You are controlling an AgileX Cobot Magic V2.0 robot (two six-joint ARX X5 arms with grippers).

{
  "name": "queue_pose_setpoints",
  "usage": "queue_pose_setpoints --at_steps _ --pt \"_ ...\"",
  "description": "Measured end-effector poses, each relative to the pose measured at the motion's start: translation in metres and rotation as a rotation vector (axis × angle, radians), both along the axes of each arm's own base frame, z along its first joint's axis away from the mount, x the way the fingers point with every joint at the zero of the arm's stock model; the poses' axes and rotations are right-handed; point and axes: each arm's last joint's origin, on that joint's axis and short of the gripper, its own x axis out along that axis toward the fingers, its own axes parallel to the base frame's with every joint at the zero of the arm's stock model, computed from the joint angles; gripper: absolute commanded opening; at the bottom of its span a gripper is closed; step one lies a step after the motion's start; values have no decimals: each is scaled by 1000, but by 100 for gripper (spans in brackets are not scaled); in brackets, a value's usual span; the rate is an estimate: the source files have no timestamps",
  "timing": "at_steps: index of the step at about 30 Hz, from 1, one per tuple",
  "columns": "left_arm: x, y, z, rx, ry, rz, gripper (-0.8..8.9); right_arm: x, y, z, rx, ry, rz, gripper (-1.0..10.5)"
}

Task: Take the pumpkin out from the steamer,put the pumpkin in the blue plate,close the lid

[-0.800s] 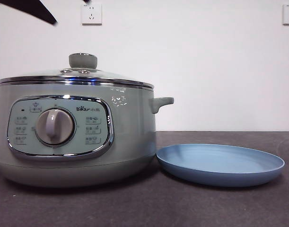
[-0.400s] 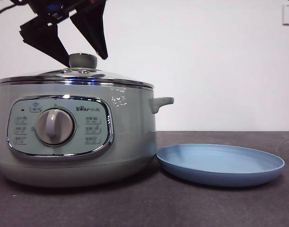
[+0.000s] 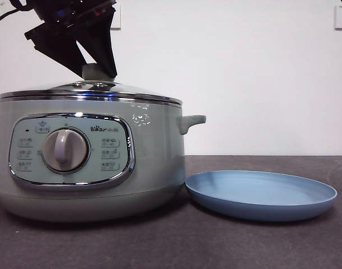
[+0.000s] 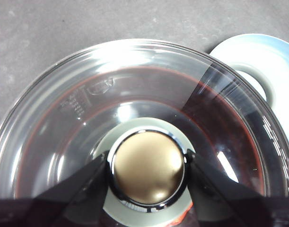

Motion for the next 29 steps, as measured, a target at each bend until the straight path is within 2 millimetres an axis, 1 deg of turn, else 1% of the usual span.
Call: queue_pose_setpoints --at_steps 12,15,18,23,25,29 --pt "-2 1 2 -2 -16 -2 -9 0 1 -1 10 13 7 564" --pt "-9 6 12 -5 -59 14 -8 -1 5 -1 11 15 34 564" --pt "-24 15 33 -17 -161 54 -9 2 12 2 10 18 76 564" --pt "-58 36 70 -55 -332 124 -9 15 31 11 0 35 173 566" --pt "-71 45 80 -64 -385 153 -9 23 42 13 -11 65 223 567" --pt "-100 63 97 -66 -473 223 -9 42 71 14 -54 130 337 572"
